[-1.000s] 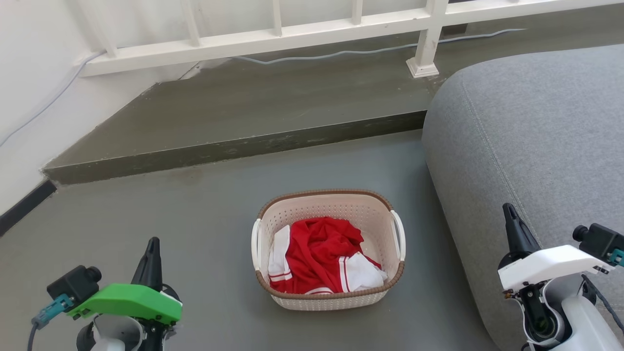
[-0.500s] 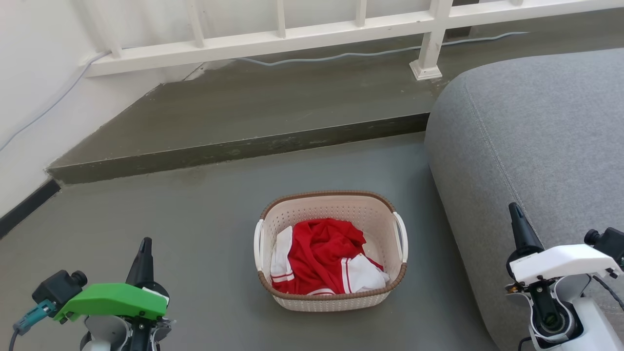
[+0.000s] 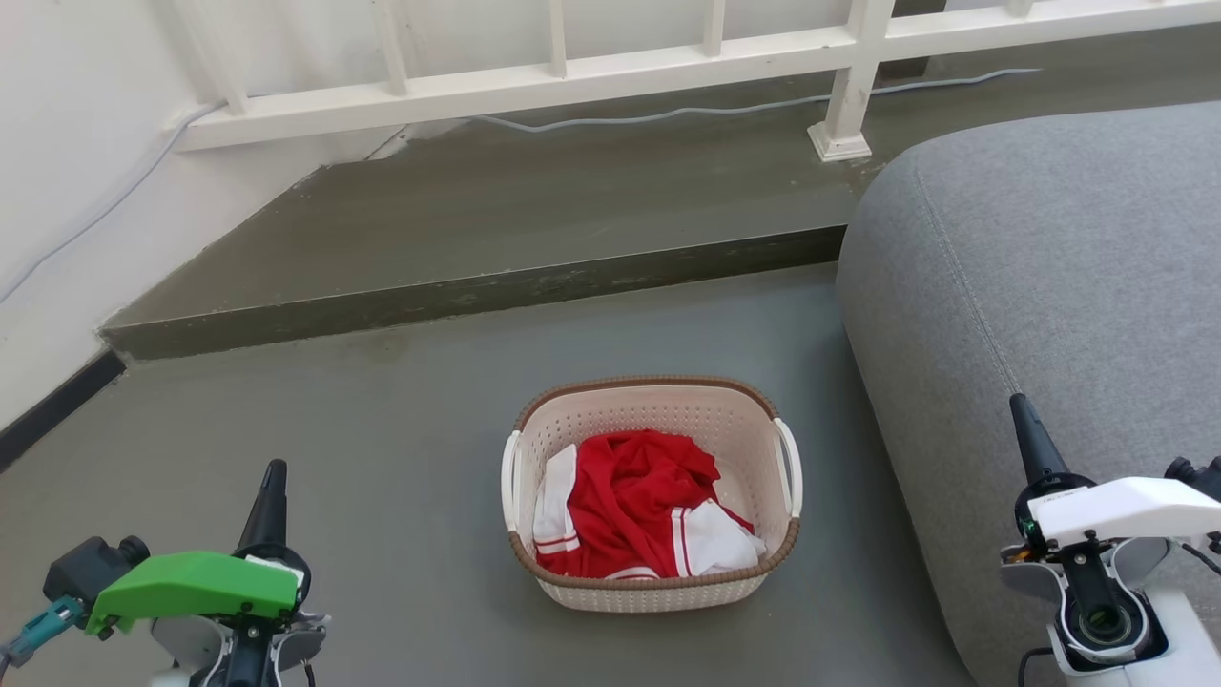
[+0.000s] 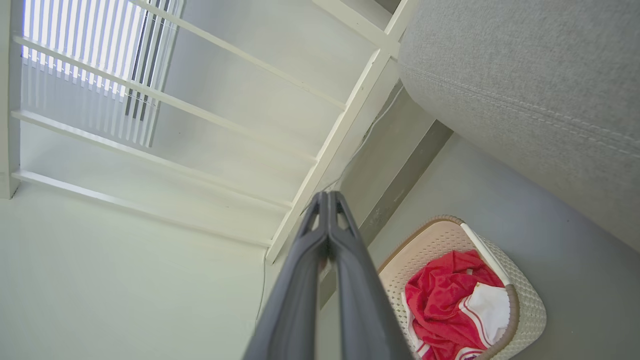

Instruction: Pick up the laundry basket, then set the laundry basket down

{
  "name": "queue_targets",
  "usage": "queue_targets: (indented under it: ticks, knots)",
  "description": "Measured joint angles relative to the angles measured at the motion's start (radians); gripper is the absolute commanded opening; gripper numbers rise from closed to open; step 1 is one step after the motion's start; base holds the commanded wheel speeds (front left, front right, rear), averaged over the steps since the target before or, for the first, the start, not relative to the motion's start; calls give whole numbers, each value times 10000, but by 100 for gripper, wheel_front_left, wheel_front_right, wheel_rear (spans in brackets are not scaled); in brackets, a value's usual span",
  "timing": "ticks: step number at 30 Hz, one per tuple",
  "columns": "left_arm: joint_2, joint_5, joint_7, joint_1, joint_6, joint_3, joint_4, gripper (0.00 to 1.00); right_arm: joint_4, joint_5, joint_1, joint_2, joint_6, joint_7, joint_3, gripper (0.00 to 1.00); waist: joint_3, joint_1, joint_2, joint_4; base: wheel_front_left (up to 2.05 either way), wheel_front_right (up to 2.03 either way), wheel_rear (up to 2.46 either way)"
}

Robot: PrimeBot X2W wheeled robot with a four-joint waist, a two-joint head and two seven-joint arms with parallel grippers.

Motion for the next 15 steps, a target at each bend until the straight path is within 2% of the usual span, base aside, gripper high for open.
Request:
queue_targets:
  ticks: [15]
  knots:
    - [-2, -1758, 514, 0, -40, 345, -132, 0, -107, 1848, -36, 242, 159, 493, -543, 0, -54, 0, 0, 90, 0, 0, 0]
